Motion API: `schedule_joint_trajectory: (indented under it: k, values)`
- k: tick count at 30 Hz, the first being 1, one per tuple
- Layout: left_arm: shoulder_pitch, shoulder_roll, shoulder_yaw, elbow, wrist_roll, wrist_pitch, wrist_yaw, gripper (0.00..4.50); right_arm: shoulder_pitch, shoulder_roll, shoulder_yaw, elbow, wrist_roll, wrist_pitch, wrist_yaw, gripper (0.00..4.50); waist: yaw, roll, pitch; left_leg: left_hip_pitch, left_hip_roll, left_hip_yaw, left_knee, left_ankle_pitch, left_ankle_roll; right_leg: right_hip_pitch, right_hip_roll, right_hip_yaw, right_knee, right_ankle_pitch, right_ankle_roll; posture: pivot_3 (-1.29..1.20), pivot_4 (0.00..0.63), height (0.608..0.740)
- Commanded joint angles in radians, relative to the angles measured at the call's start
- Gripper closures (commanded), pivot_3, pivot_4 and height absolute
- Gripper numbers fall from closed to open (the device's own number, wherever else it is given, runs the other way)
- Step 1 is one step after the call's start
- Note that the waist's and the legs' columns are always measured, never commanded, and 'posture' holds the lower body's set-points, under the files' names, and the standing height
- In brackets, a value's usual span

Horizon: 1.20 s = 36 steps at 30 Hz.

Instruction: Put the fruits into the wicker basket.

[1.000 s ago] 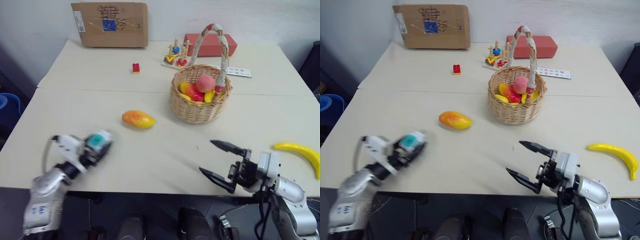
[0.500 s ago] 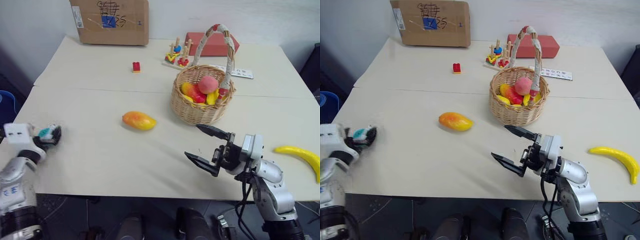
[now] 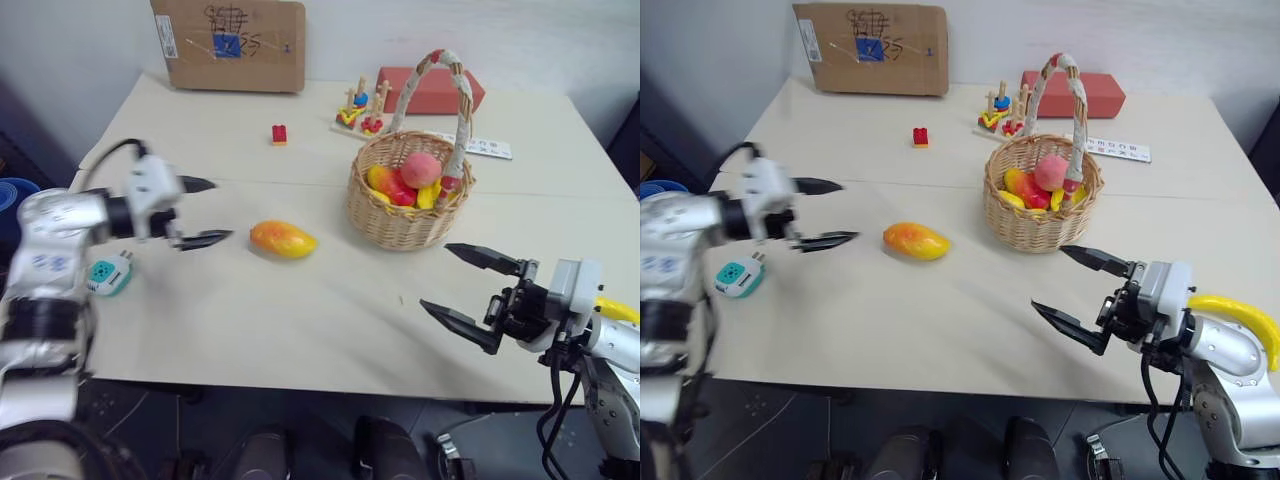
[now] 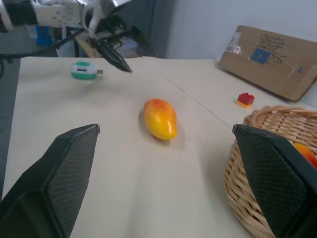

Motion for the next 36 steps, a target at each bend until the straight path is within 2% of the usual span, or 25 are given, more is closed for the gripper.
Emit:
schedule_joint_trajectory:
  k: [1,8,11,13,15,17,19,21,24,31,33,36]
  values:
    - [-0.107,-0.042,-0.08,0.196,0.105,-0.123,-0.051,0.01,0.008,0.012,-0.016,-0.069,0.002,0.004,-0.045,0.0,-0.012,0.0,0.0,0.0,0.0,0.001,0.0,0.0,0.0,-0.001,0.0,0.0,-0.001,0.0,0.0,0.0,0.15,0.74]
    - [-0.273,-0.198,-0.138,0.508,0.204,-0.231,-0.023,0.01,0.081,0.048,-0.018,-0.108,-0.019,-0.021,-0.08,0.0,-0.019,-0.001,0.001,-0.004,0.0,0.001,0.0,0.0,0.001,-0.003,0.0,-0.001,-0.002,0.0,0.001,0.0,0.15,0.74]
    - [-0.294,-0.223,-0.141,0.565,0.218,-0.243,-0.077,0.64,0.097,0.057,-0.02,-0.124,-0.027,-0.024,-0.1,0.0,-0.02,-0.001,0.001,-0.005,0.0,0.001,0.001,0.0,0.002,-0.003,-0.001,-0.001,-0.003,0.002,0.003,0.0,0.15,0.74]
    - [-0.305,-0.23,-0.133,0.58,0.216,-0.255,-0.105,1.24,0.114,0.061,-0.03,-0.134,-0.03,-0.026,-0.111,0.0,-0.022,-0.001,0.001,-0.005,0.0,0.001,0.002,0.0,0.002,-0.003,-0.001,-0.001,-0.003,0.002,0.003,0.0,0.15,0.74]
    - [-0.318,-0.236,-0.115,0.584,0.199,-0.251,-0.135,1.41,0.136,0.062,-0.045,-0.144,-0.034,-0.032,-0.117,0.0,-0.022,-0.001,0.001,-0.005,0.0,0.0,0.003,0.0,0.002,-0.003,-0.001,-0.001,-0.002,0.002,0.003,0.0,0.15,0.74]
    - [-0.337,-0.257,-0.075,0.578,0.157,-0.233,-0.153,1.41,0.155,0.063,-0.06,-0.149,-0.035,-0.039,-0.125,0.0,-0.021,-0.001,0.001,-0.005,0.0,0.0,0.004,0.0,0.002,-0.003,-0.001,-0.001,-0.002,0.002,0.003,0.0,0.15,0.74]
    - [-0.397,-0.329,0.031,0.562,0.047,-0.154,-0.12,1.41,0.172,0.071,-0.087,-0.152,-0.034,-0.046,-0.145,0.0,-0.014,-0.002,0.001,-0.008,0.0,-0.001,0.007,-0.001,0.003,-0.003,-0.001,-0.001,-0.001,0.002,0.003,0.0,0.15,0.74]
    - [-0.476,-0.408,0.102,0.554,-0.015,-0.081,-0.049,1.41,0.184,0.088,-0.117,-0.152,-0.033,-0.05,-0.178,0.0,0.002,-0.004,0.002,-0.017,0.001,-0.006,0.016,-0.001,0.004,-0.007,-0.001,-0.005,0.001,0.003,0.003,0.0,0.15,0.74]
    - [-0.582,-0.515,0.127,0.581,-0.009,-0.006,0.09,1.41,0.199,0.111,-0.14,-0.159,-0.041,-0.058,-0.21,0.0,0.018,-0.004,0.003,-0.021,-0.001,-0.008,0.019,-0.001,0.006,-0.008,-0.002,-0.005,-0.001,0.007,0.005,0.0,0.15,0.74]
    - [-0.63,-0.607,0.094,0.682,0.097,0.054,0.367,1.41,0.235,0.146,-0.128,-0.199,-0.07,-0.074,-0.253,0.0,-0.005,-0.003,0.002,-0.014,-0.001,-0.004,0.013,-0.001,0.008,-0.003,-0.001,-0.003,-0.005,0.008,0.006,0.0,0.15,0.74]
    - [-0.629,-0.625,0.093,0.701,0.108,0.067,0.409,0.7,0.257,0.159,-0.129,-0.212,-0.077,-0.08,-0.266,0.0,-0.004,-0.003,0.002,-0.014,0.0,-0.004,0.013,-0.001,0.007,-0.004,-0.001,-0.003,-0.005,0.008,0.006,0.0,0.15,0.74]
    - [-0.627,-0.645,0.116,0.707,0.09,0.063,0.407,0.04,0.283,0.174,-0.138,-0.222,-0.085,-0.086,-0.275,0.0,-0.001,-0.003,0.002,-0.015,-0.001,-0.004,0.014,-0.001,0.007,-0.004,-0.001,-0.003,-0.005,0.008,0.006,0.0,0.15,0.74]
